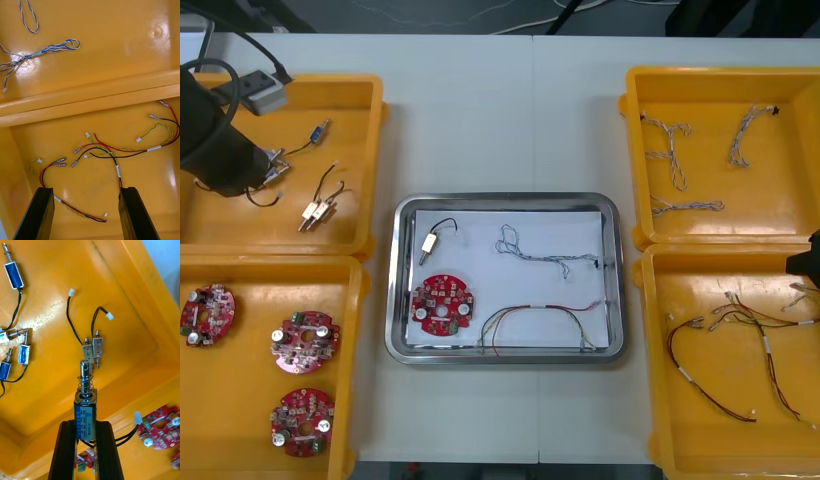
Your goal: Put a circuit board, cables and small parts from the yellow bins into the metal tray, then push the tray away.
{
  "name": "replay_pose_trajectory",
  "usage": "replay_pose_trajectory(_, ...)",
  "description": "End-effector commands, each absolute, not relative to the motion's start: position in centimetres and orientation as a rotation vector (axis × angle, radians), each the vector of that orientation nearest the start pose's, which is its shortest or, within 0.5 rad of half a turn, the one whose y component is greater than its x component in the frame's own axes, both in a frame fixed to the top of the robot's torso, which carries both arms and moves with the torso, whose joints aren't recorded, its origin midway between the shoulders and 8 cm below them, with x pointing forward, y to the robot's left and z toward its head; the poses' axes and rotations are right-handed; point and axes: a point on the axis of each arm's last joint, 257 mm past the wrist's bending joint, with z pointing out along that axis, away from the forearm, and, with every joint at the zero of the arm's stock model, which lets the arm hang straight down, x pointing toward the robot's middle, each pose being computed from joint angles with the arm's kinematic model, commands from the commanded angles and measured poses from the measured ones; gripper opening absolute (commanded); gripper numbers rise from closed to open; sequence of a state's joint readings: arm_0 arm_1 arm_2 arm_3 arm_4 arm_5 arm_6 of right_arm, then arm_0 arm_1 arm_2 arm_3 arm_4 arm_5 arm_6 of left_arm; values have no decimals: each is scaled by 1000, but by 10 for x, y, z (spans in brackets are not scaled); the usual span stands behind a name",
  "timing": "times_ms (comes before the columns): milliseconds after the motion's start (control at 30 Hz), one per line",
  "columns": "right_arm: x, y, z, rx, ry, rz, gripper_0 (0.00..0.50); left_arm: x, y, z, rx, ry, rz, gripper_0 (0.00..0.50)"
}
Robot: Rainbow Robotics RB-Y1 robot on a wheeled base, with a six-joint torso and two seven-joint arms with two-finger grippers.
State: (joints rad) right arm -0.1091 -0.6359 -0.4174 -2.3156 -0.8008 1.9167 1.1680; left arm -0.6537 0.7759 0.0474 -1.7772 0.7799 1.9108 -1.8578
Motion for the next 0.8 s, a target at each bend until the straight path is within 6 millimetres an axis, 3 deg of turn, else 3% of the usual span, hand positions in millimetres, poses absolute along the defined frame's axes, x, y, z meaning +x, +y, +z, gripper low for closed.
replay_pose_trajectory(33,358,-362,-156,309,2549,115,500,479,310,-89,500,2558,96,0)
replay_pose_trajectory(500,351,-362,-166,310,2579,111,500,458,231,-115,328,2555,14,0)
replay_pose_trajectory(800,350,-364,-167,310,2583,106,500,450,196,-133,236,2551,23,0)
